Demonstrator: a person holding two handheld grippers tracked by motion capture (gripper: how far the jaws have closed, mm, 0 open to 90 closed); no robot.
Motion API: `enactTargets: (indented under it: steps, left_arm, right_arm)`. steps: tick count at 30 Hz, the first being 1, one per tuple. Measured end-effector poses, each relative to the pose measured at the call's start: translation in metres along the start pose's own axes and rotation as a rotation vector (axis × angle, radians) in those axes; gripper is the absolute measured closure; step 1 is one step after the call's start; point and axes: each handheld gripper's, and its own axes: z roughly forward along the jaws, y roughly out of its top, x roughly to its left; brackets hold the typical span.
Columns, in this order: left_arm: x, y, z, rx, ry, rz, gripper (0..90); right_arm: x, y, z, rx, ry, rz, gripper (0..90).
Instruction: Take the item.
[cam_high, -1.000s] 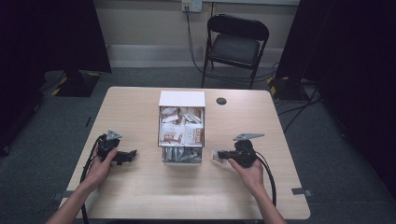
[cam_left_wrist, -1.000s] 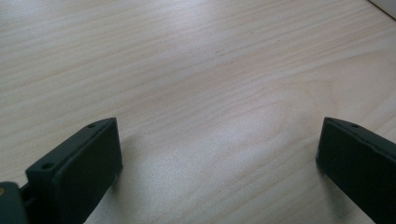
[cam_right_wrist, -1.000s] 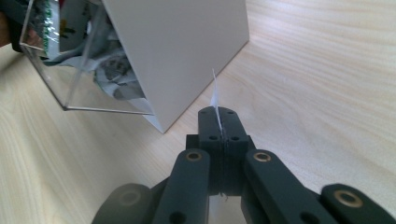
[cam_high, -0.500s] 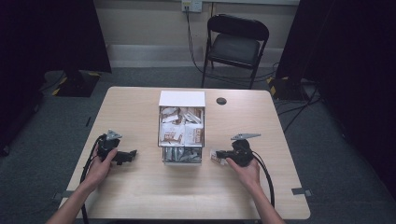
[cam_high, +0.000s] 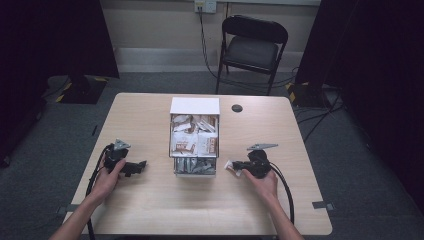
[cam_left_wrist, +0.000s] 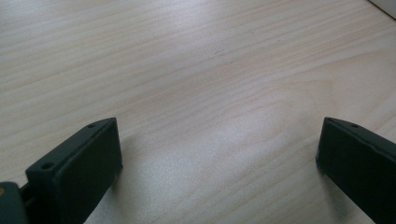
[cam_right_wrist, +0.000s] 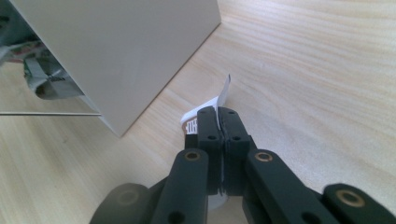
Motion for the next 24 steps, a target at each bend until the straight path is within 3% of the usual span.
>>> enactTargets:
  steps: [11,19,24]
  left_arm:
    - [0.0001,0.0,0.0,0.0,0.0,0.0,0.0]
    - [0.0001,0.0,0.0,0.0,0.0,0.001,0.0]
    - [0.0001,0.0,0.0,0.0,0.0,0.001,0.0]
  right_arm:
    - [-0.003,-0.0025,0.0034,-0.002,-0.037,0.0,80.5]
    - [-0.0056,-0.0022,0.0037,-0.005,-0.031,0.013,74.4]
    - [-0.0053,-0.0013,0.0033,-0.011,-0.052,0.007,65.3]
